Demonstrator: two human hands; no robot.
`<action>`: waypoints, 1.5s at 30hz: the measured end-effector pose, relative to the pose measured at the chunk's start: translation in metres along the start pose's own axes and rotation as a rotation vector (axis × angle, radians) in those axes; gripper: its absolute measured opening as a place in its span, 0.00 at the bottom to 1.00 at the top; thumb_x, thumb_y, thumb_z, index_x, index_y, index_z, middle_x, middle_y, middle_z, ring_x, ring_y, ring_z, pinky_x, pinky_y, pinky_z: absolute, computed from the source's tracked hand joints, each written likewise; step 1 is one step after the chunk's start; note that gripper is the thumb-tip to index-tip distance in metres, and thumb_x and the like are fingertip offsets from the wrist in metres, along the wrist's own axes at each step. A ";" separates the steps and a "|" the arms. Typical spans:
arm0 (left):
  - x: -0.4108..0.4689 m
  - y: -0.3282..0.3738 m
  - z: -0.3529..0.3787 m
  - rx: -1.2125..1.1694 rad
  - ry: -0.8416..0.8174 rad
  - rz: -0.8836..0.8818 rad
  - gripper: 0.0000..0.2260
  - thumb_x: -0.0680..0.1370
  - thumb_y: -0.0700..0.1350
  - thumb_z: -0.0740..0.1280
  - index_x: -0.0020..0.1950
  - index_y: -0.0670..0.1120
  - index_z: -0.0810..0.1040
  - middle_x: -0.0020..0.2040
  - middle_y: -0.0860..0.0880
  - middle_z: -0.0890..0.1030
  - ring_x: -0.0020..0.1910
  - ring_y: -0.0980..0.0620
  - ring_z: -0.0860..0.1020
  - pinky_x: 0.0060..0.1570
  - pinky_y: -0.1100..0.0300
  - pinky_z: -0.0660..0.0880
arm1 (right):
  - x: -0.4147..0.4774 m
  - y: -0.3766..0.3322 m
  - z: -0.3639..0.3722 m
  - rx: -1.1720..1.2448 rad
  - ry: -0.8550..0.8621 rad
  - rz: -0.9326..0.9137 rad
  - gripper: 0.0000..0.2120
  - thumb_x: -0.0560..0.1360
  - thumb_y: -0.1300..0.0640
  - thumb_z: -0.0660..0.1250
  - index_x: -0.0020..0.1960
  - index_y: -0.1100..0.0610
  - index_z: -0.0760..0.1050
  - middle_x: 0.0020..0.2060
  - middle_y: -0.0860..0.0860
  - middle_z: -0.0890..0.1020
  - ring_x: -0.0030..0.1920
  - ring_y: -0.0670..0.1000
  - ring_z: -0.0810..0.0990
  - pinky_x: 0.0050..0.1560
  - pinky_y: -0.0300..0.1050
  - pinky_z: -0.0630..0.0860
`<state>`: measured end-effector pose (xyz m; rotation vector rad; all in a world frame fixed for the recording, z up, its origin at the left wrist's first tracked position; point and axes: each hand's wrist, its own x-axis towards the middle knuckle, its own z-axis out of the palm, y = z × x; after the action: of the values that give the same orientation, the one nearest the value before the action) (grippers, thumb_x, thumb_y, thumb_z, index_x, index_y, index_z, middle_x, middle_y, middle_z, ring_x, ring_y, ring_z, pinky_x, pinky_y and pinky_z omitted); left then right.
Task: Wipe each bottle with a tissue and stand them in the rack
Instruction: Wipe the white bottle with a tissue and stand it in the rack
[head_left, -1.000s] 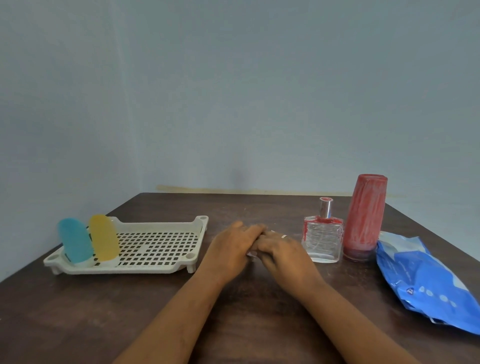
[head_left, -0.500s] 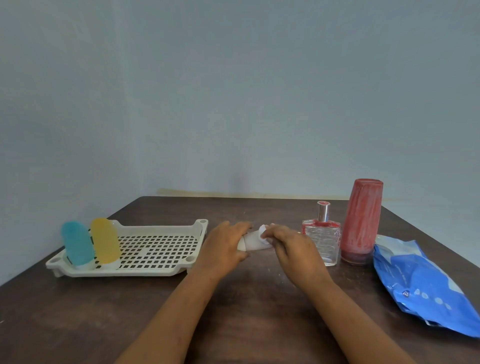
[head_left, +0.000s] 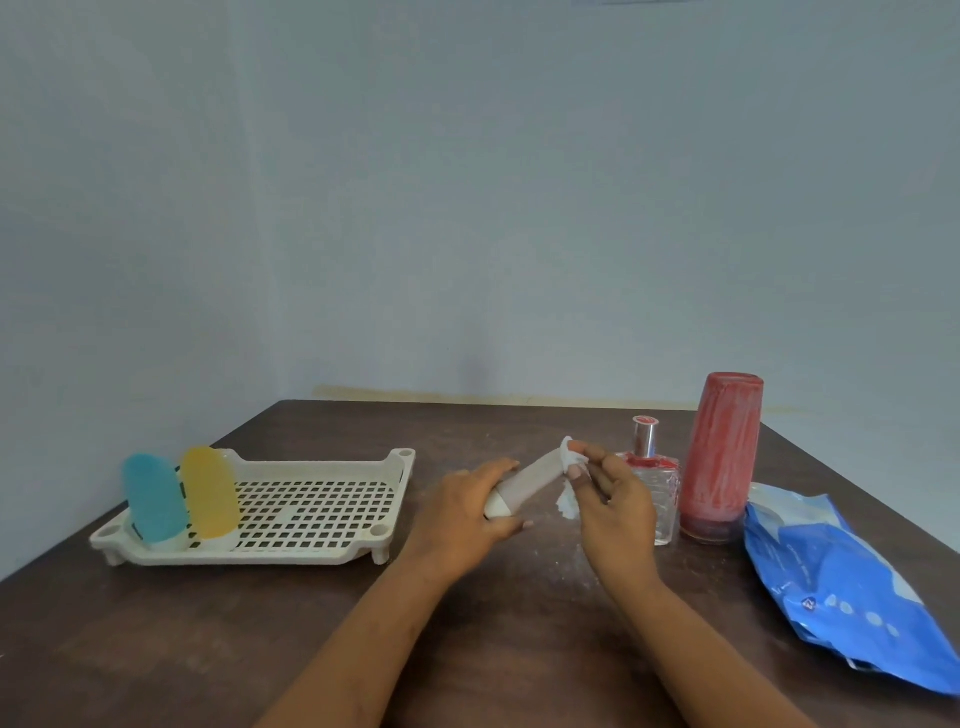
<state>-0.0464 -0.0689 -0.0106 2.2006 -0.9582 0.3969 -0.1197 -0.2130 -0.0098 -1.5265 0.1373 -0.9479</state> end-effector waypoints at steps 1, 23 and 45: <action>0.000 0.002 0.000 -0.016 0.000 -0.001 0.29 0.71 0.56 0.74 0.70 0.53 0.72 0.60 0.51 0.80 0.53 0.53 0.78 0.54 0.53 0.76 | 0.000 0.000 0.000 -0.005 0.009 0.008 0.12 0.76 0.61 0.65 0.56 0.50 0.78 0.51 0.45 0.82 0.52 0.38 0.79 0.50 0.30 0.75; -0.008 0.019 -0.001 -0.668 -0.118 -0.171 0.37 0.78 0.41 0.68 0.77 0.64 0.52 0.62 0.61 0.72 0.53 0.53 0.80 0.46 0.58 0.81 | -0.009 -0.003 0.008 -0.649 -0.400 -0.572 0.18 0.75 0.52 0.58 0.60 0.54 0.78 0.61 0.53 0.78 0.60 0.42 0.68 0.55 0.18 0.62; -0.004 0.020 -0.015 -0.843 -0.074 -0.355 0.18 0.73 0.59 0.65 0.60 0.54 0.71 0.49 0.54 0.82 0.51 0.54 0.77 0.49 0.57 0.72 | -0.015 0.000 0.013 -0.452 -0.284 -0.294 0.22 0.78 0.63 0.63 0.65 0.43 0.65 0.48 0.40 0.79 0.41 0.30 0.76 0.45 0.22 0.70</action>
<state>-0.0644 -0.0659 0.0076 1.5512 -0.5872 -0.2319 -0.1214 -0.1940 -0.0158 -2.1263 -0.0871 -0.9571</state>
